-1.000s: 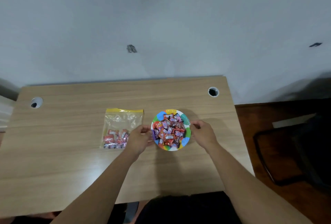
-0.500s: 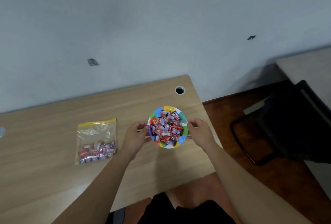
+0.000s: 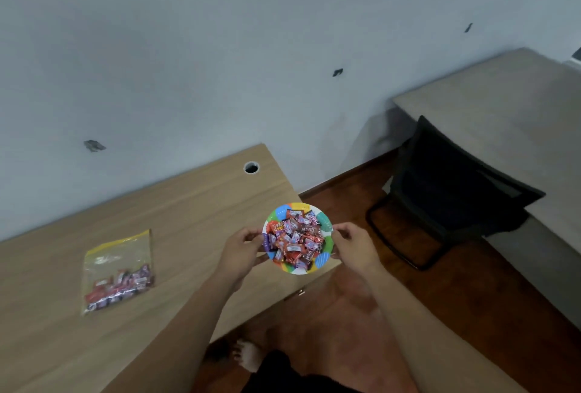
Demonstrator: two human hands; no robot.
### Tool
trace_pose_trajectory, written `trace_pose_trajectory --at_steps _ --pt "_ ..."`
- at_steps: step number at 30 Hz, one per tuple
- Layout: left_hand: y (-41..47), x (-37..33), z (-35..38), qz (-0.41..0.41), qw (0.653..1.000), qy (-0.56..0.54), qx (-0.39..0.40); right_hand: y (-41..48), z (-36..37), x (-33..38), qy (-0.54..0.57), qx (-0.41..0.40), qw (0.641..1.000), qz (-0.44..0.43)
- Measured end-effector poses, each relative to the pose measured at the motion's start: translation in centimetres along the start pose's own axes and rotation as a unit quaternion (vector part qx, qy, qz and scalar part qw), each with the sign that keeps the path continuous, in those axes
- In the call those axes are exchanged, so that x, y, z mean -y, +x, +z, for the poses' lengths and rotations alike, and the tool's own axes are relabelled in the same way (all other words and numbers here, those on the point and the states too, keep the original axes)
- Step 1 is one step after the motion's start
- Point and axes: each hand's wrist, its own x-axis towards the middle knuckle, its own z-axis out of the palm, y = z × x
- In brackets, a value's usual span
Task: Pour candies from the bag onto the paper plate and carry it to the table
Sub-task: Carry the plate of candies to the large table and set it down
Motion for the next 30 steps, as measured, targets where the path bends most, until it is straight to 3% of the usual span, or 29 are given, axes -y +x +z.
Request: trace_pose_trajectory --at_steps 16,30 --pt "-11.3 3.0 24.7 -0.014 0.987 0.096 0.128 -12.1 -23.3 -14.9 0.071 -0.143 0.986 0.048" --pt "-13.6 3.3 47.0 0.021 0.935 0.207 0.288 -16.6 -39.5 -25.5 0.118 -0.293 0.942 0.113"
